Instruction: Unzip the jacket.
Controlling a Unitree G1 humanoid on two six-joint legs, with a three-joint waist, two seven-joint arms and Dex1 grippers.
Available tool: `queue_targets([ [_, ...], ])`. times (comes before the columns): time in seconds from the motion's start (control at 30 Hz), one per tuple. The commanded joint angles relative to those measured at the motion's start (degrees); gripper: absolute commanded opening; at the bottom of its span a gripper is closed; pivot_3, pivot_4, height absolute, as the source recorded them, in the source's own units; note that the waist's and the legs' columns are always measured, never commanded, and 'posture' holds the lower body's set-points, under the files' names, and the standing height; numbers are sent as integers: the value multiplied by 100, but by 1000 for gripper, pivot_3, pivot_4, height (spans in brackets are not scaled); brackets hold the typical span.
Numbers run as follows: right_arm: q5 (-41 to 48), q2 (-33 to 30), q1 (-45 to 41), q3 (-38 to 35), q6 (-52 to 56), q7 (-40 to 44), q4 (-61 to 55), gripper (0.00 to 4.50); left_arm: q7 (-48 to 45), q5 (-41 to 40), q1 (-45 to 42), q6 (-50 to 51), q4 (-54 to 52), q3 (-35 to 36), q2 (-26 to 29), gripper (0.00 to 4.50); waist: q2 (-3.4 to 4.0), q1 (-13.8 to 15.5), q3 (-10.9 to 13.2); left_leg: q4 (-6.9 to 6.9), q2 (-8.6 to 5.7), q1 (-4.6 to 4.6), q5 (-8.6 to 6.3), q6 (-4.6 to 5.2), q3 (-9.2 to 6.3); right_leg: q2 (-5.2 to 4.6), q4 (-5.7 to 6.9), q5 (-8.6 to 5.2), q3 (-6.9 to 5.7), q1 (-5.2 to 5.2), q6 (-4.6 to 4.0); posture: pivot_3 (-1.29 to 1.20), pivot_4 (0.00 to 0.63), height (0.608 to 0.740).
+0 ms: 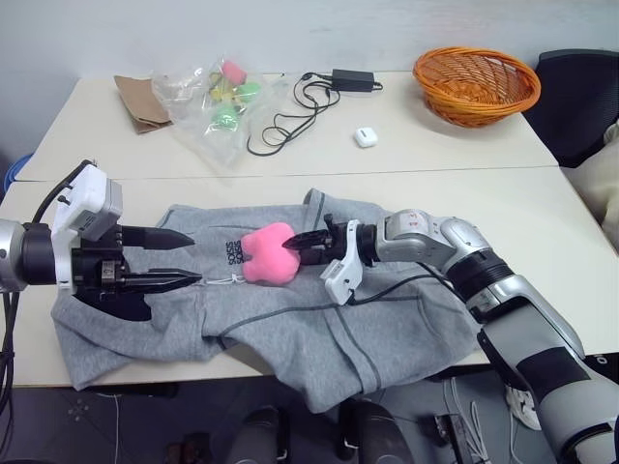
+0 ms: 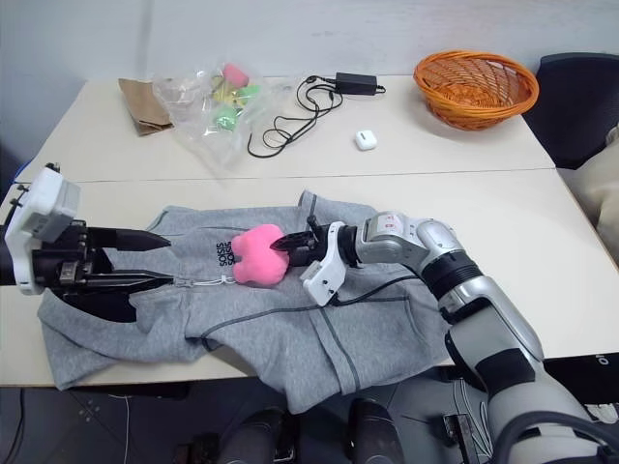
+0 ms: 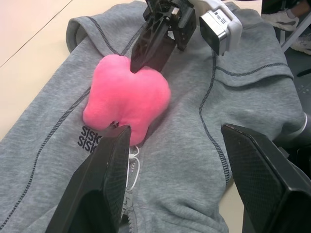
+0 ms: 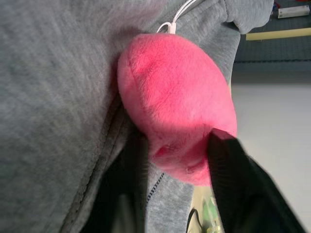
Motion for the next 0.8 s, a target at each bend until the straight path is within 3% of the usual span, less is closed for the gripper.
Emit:
queue_targets([
  [0.03, 526, 6, -7, -93, -20, 164, -82, 373, 17, 288, -108, -310, 94, 9, -34, 3096, 0, 1, 0, 0, 0, 0, 0, 0, 0, 1, 0, 0, 0, 0, 0, 0, 150, 740],
  [0.1, 1382, -105, 209, -242, 256, 686, -302, 17, -31, 661, -90, -685, 223, -251, -49, 3096, -1, 10, 0, 0, 0, 0, 0, 0, 0, 3, 1, 0, -1, 0, 0, 0, 150, 740],
  [0.23, 3107, -526, 791, -604, 1354, 1782, -1374, 17, -318, 1419, 30, -1526, 497, -862, -76, 3096, -1, 42, -1, 2, -2, -2, -1, 2, -1, 4, 1, 0, 1, 2, 0, 0, 150, 740],
  [0.33, 3818, -1031, 1368, -982, 2256, 2260, -2405, 17, -446, 1918, -154, -2054, 938, -1518, -355, 3096, -1, 53, -1, 7, -4, -2, -3, 7, 0, 2, 3, 0, 4, 2, 0, 0, 150, 740],
  [0.6, 4247, -1514, 2641, -1664, 4035, 2504, -4369, 17, -466, 3751, -1108, -3809, 3140, -2967, -1244, 3096, -4, 55, -2, 7, 3, 3, -6, 6, 11, -1, 14, 0, -1, 0, 0, 0, 150, 740],
  [0.8, 4537, -1906, 3619, -2514, 5038, 2436, -5094, 17, -401, 4312, -1581, -4809, 4547, -3210, -1557, 3096, -4, 163, -5, 17, -1, 14, -7, 11, 19, -10, 27, 0, 3, 3, 0, 0, 150, 740],
])
